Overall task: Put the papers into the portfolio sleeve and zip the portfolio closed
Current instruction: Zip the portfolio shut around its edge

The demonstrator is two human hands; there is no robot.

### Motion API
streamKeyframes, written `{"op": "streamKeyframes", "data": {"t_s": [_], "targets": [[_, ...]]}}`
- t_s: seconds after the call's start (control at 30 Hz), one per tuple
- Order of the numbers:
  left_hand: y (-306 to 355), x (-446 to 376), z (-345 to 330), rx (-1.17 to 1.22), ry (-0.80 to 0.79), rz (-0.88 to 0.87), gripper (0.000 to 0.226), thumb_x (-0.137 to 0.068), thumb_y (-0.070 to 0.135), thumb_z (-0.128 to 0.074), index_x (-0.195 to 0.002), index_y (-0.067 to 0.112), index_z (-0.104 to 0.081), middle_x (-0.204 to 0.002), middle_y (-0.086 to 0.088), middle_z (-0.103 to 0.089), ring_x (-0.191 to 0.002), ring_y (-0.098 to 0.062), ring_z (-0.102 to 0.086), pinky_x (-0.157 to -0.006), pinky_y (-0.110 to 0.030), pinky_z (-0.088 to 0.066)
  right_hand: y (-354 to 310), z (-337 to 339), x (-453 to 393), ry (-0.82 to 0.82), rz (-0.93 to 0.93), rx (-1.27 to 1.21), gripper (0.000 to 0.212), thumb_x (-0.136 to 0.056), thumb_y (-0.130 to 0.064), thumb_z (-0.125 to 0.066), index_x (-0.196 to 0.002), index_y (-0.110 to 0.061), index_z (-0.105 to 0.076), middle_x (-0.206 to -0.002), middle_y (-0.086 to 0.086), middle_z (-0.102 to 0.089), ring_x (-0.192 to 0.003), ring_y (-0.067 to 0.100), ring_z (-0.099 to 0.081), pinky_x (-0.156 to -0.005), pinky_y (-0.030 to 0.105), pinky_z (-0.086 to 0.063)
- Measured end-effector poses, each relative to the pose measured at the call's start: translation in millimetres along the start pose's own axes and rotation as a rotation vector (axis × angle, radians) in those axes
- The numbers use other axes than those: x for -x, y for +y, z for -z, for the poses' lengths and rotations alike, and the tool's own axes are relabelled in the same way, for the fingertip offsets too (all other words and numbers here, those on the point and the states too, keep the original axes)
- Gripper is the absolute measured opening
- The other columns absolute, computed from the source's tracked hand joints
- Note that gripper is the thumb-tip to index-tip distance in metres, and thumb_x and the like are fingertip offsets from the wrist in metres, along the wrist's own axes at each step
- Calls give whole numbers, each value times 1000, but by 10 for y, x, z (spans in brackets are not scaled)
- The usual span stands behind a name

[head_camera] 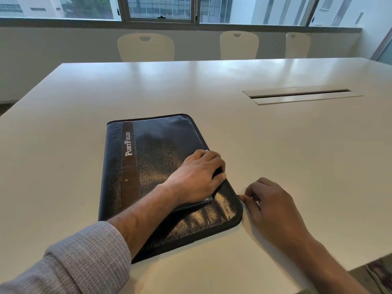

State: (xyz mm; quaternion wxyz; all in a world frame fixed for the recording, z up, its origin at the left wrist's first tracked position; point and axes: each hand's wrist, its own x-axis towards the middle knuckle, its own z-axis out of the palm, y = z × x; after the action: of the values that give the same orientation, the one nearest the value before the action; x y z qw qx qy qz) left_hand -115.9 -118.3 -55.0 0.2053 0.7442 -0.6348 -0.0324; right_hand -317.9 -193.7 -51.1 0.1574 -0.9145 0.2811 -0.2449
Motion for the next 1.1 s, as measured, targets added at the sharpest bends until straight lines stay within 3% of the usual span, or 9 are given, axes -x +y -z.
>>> {"op": "streamKeyframes", "data": {"t_s": [0.2,0.43,0.77,0.97,1.1], "targets": [[-7,-3,3,1,-2,7,28,-97,53,-38,-113,36,-53,-133,14,-48,-128,-13,-30,-107,-36,-26,34,37,79,-41,3,-21,16,-82,-22,-71,-69,-23,-63,-68,-15,-52,-65,3,-52,-53,10,-32],[-4,-3,4,-7,-7,4,28,-98,52,-38,-114,35,-53,-134,13,-47,-128,-13,-30,-109,-37,-26,-19,25,-72,-28,15,9,16,-81,-16,-73,-69,-17,-62,-70,-8,-55,-64,11,-49,-56,13,-32],[16,0,10,-24,-10,9,28,-98,52,-37,-114,34,-53,-134,13,-47,-129,-13,-30,-110,-36,-25,-16,18,-25,18,22,-5,20,-80,-17,-75,-68,-17,-59,-67,-10,-51,-61,6,-46,-54,13,-30],[13,-1,11,-18,-21,12,29,-98,53,-37,-115,35,-52,-135,13,-47,-129,-13,-30,-110,-38,-26,30,51,4,-18,18,-95,27,-80,-20,-75,-67,-29,-54,-65,-14,-50,-65,4,-51,-57,9,-38],[18,-6,0,-33,-22,14,31,-98,54,-36,-116,35,-52,-136,13,-47,-130,-13,-30,-110,-38,-26,84,82,-133,-81,11,-151,21,-80,-21,-76,-67,-23,-60,-67,-10,-55,-66,6,-51,-57,12,-36]]}}
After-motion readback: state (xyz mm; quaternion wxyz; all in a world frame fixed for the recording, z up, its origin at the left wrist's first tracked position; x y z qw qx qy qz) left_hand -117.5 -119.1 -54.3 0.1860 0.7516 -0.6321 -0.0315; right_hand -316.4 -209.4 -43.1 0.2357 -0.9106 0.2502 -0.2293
